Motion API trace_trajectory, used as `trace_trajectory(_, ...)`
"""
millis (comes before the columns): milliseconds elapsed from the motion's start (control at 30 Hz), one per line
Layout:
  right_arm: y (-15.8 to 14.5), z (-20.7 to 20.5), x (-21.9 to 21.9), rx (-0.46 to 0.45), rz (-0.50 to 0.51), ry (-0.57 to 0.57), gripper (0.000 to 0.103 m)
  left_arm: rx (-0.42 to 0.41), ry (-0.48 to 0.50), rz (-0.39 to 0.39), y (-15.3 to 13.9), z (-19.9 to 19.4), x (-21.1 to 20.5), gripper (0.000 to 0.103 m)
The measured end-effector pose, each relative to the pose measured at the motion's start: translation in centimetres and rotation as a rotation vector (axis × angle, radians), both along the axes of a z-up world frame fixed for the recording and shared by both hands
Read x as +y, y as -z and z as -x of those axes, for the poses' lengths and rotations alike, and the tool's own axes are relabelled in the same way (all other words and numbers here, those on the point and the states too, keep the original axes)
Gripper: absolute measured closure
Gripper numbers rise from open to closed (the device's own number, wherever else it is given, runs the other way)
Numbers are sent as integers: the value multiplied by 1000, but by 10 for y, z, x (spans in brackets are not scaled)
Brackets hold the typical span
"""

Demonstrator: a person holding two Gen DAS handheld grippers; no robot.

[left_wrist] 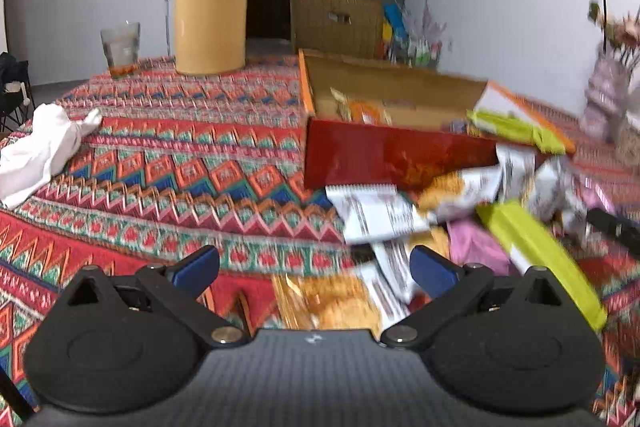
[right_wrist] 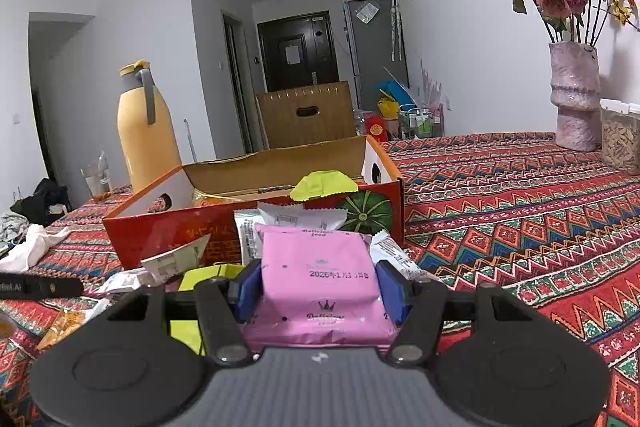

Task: Organize snacks
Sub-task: 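Grasp the pink packet with the right gripper while the left grasps a cracker packet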

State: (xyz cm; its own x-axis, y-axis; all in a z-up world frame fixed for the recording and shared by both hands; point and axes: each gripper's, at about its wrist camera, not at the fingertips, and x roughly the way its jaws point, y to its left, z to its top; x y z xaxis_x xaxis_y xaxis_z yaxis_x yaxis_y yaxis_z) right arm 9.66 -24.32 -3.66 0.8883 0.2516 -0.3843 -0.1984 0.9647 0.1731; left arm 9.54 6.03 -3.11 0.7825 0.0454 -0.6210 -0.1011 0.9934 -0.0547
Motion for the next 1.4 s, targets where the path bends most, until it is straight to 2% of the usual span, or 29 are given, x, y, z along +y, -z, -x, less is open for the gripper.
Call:
trace_trajectory(167, 0, 2, -1, -7, -13, -9, 43, 58, 23, -22, 10, 0, -15, 0)
trace_trajectory(333, -1, 4, -1, -16, -21, -19, 43, 127, -30, -74, 20, -13, -25, 0)
trace_trajectory(500, -1, 6, -1, -24, -26, -27, 43, 120, -61, -64, 22, -13, -22, 0)
trace_trajectory(733, -2, 8, -2, -33, -34, -37, 50, 111, -69, -66, 21, -11, -24, 0)
trace_trajectory(900, -2, 9, 0, -26, -22, -38, 49, 107, -80, -60, 21, -7, -23, 3)
trace_trajectory(967, -1, 6, 1, -7, -9, -26, 45, 96, -89, -59, 20, -4, -22, 14)
trace_trajectory(1000, 1, 3, 2, 23, 7, -20, 38, 89, -91, -58, 19, -3, -22, 18)
trace_trajectory(1033, 3, -1, 3, 56, 18, -13, 36, 82, -92, -59, 18, -1, -22, 25)
trace_trajectory(1100, 8, -10, 3, 128, 31, -9, 30, 70, -93, -51, 16, 3, -21, 30)
trace_trajectory(1133, 12, -16, 4, 180, 45, -13, 29, 64, -92, -49, 16, 4, -21, 40)
trace_trajectory(1167, 16, -22, 6, 234, 60, -12, 28, 58, -85, -44, 15, 5, -21, 53)
trace_trajectory(1233, 18, -23, 4, 245, 55, -9, 31, 48, -73, -33, 14, 7, -20, 70)
trace_trajectory(1267, 18, -23, 4, 242, 53, -10, 37, 44, -68, -28, 13, 8, -20, 75)
trace_trajectory(1300, 18, -21, 4, 236, 46, -15, 42, 40, -64, -23, 13, 10, -20, 77)
trace_trajectory(1400, 16, -16, 1, 206, 32, -20, 42, 20, -52, -12, 12, 15, -19, 82)
